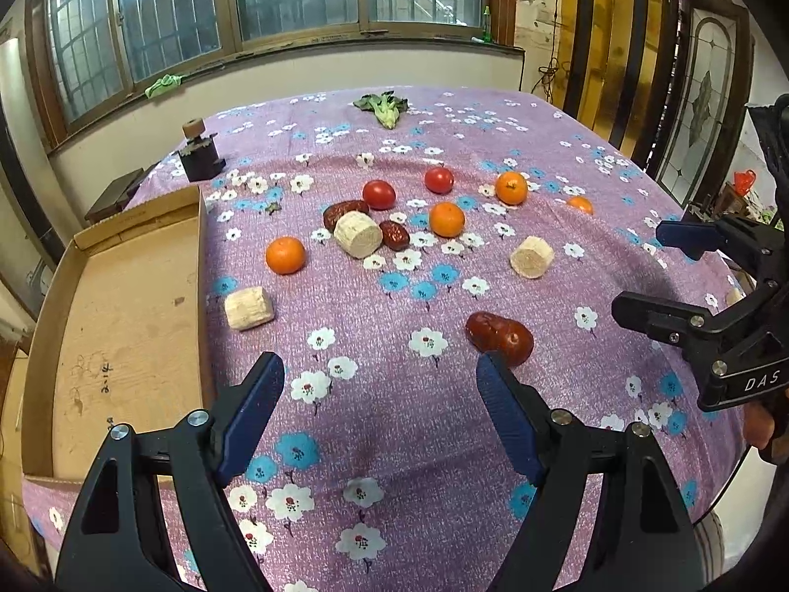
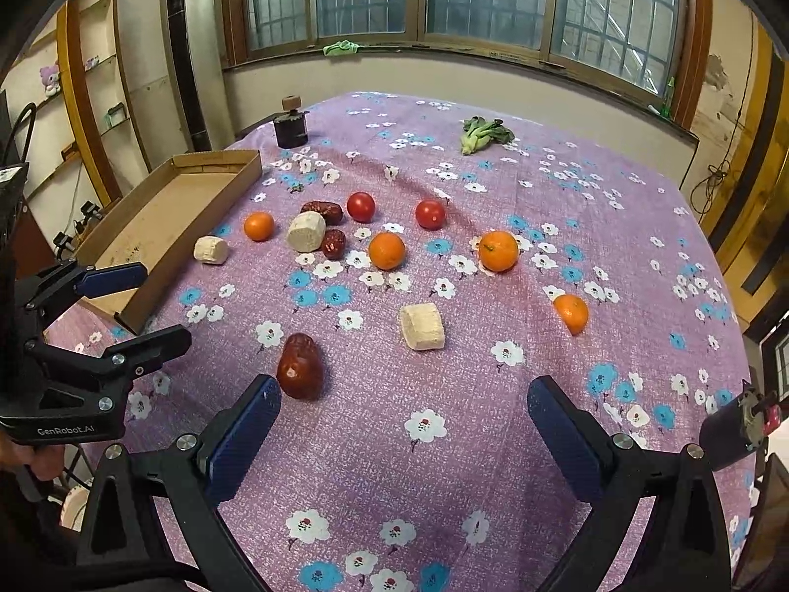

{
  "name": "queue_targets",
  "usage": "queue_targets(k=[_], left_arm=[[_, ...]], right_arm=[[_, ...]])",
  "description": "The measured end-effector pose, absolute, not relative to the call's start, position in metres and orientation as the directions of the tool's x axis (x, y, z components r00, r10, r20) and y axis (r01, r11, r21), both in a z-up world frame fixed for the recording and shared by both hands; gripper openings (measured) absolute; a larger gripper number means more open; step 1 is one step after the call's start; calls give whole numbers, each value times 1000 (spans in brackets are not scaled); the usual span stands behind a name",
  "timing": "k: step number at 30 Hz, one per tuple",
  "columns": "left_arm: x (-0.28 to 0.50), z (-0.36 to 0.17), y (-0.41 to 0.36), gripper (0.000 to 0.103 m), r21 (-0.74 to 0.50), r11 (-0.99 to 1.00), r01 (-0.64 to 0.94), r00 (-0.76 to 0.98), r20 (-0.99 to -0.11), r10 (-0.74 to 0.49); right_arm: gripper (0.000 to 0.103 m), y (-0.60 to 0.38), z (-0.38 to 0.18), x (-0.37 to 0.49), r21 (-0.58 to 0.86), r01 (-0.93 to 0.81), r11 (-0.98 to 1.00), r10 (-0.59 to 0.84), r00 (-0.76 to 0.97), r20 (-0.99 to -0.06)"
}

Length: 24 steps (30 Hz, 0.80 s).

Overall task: Organize fruits
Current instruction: 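Move left tool toward the red date while right tool approaches the beige cube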

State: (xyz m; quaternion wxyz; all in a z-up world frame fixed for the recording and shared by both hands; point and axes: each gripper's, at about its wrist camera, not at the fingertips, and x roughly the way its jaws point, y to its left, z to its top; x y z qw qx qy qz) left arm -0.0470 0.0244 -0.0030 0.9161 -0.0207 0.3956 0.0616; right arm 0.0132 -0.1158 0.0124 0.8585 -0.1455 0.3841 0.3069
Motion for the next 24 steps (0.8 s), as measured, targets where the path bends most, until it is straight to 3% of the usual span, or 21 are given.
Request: queue_targets(k=[17, 24], left_arm=[[-51, -8, 24, 81, -5, 993, -116, 672, -737, 75], [-54, -13, 28, 81, -78, 994, -78, 662, -749, -7]], right_arm=[[101, -117, 7, 14, -20, -644, 765, 404, 504, -763], [101, -118, 4, 14, -6, -650, 760, 417, 494, -763]])
